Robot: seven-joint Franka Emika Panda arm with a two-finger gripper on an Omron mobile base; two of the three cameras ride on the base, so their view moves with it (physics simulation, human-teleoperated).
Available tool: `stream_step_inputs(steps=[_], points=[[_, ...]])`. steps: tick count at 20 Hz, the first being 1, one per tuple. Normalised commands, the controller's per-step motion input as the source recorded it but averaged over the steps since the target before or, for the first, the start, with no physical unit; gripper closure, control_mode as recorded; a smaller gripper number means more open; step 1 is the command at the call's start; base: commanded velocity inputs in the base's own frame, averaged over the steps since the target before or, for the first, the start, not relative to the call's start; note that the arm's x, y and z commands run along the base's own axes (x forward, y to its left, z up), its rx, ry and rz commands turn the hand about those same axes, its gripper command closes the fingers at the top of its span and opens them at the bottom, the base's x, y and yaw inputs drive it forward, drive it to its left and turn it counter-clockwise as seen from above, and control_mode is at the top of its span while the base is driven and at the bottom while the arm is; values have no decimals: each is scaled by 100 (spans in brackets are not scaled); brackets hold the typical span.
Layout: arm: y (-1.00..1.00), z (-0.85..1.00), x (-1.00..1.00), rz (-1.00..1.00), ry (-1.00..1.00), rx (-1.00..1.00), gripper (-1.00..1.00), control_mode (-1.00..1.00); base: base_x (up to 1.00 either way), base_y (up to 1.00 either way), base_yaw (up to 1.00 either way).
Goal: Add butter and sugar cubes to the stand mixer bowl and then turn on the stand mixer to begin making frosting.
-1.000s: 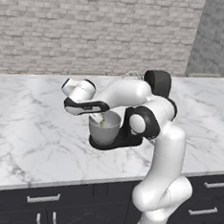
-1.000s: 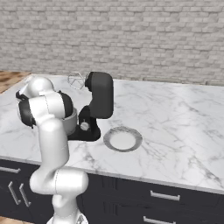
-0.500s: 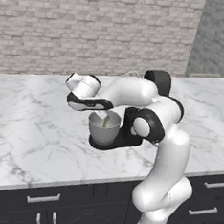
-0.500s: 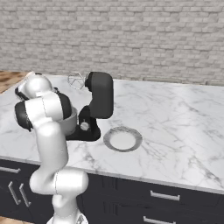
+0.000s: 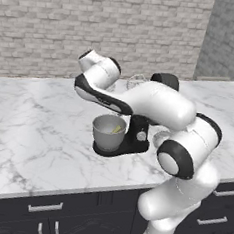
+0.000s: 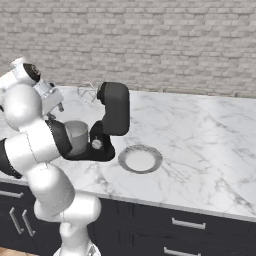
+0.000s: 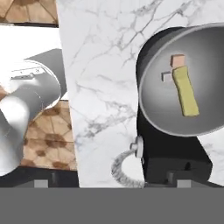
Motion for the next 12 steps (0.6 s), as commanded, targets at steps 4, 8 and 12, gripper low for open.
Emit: stream_step_inputs(steps=[4,8,12], points=[[-40,100,-100,1,-4,21,-100,-100,0,0,0],[-92,100,-95,-1,0,26,-100,-100,0,0,0],[-100,83,-58,-4,0,26,-100,-100,0,0,0]])
